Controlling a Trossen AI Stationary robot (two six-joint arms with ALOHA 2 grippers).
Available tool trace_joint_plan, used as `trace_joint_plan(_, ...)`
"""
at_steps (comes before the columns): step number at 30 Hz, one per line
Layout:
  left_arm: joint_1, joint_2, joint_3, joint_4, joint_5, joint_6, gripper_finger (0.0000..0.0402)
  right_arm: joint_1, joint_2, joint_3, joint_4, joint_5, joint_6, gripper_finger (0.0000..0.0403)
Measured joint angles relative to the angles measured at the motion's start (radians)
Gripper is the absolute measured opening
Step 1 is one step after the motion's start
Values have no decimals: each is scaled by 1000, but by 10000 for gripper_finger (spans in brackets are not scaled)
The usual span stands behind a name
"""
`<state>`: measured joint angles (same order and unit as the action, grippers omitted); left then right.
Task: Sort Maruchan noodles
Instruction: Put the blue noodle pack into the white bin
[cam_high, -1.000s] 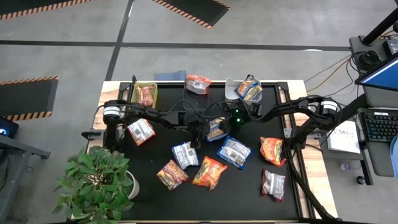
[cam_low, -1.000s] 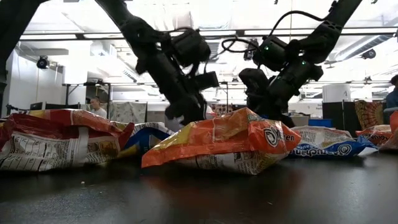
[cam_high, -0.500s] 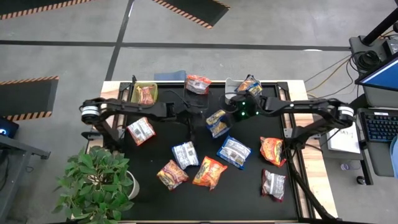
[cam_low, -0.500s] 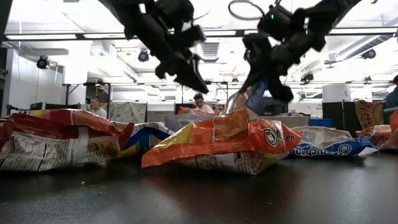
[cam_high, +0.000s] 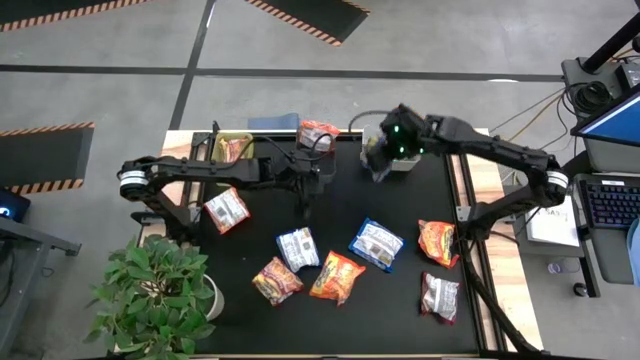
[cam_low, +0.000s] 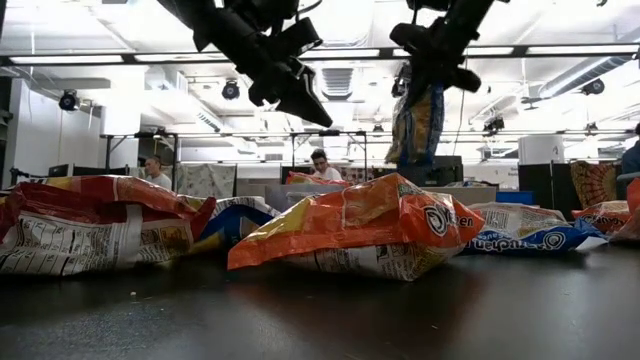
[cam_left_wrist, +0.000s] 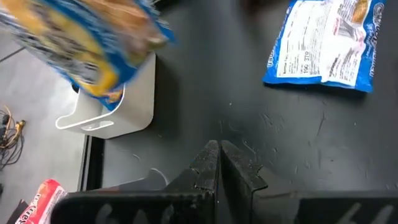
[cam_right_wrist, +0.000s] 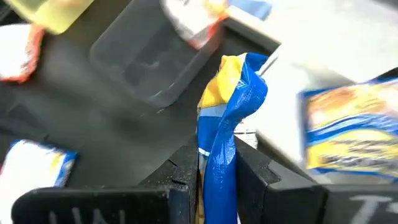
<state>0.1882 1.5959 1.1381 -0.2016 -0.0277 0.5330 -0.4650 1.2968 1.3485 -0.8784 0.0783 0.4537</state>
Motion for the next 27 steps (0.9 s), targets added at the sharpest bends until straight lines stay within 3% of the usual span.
trace_joint_plan(5,0,0,-18,0,2,1,0,-121,49,83,-78,75,-71,63)
trace_joint_plan(13,0,0,-51,3,3,9,0,-305,153,70,-77,83,-136,63)
trace_joint_plan(27,0,0,-54,2,3,1,0,-361,309,68,-74,81,-180,63)
